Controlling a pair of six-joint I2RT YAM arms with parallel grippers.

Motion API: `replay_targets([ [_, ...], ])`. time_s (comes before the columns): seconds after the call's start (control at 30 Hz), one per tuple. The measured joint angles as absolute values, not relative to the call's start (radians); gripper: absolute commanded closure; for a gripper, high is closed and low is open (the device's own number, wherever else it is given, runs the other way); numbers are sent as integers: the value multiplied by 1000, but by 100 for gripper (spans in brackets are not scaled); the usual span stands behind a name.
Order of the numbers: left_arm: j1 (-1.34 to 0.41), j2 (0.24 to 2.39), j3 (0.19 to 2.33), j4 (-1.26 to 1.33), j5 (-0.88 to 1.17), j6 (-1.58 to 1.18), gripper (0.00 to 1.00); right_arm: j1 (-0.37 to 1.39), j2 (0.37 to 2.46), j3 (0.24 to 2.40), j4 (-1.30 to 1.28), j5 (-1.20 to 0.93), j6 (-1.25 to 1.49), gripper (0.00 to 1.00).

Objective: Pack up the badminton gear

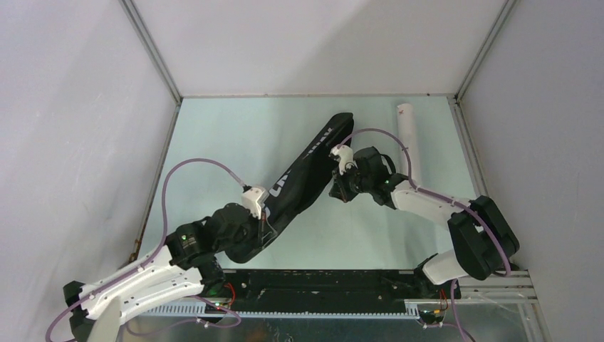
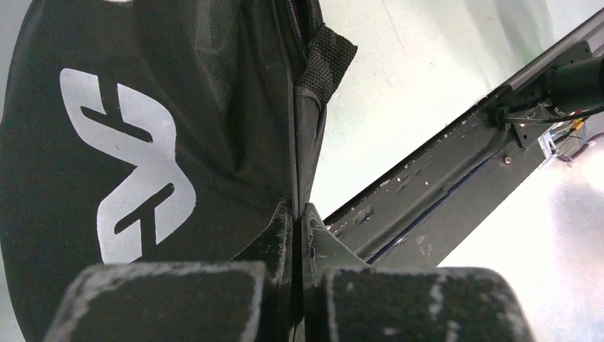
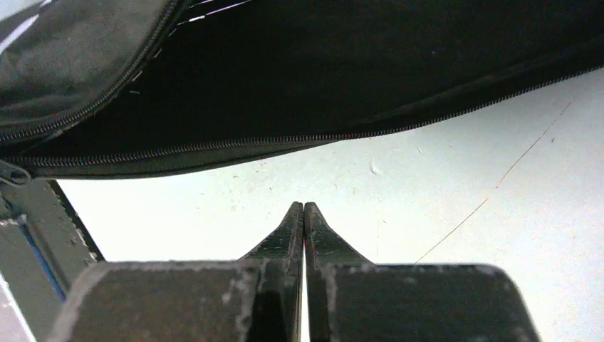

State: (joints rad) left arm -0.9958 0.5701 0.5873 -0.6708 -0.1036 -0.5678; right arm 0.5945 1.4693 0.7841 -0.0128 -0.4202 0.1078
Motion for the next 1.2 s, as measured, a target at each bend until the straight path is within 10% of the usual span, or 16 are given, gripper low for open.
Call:
replay_targets([
  [0.27, -998, 568, 587, -667, -75, -569, 100, 686, 1447, 781, 29, -467, -9, 54],
  [0.47, -1005, 589, 587, -664, -69, -569, 100, 770, 1356, 713, 113, -580, -131, 39],
  [1.2, -1013, 593, 587, -661, -68, -569, 100, 929, 1399, 709, 178, -598, -514, 48],
])
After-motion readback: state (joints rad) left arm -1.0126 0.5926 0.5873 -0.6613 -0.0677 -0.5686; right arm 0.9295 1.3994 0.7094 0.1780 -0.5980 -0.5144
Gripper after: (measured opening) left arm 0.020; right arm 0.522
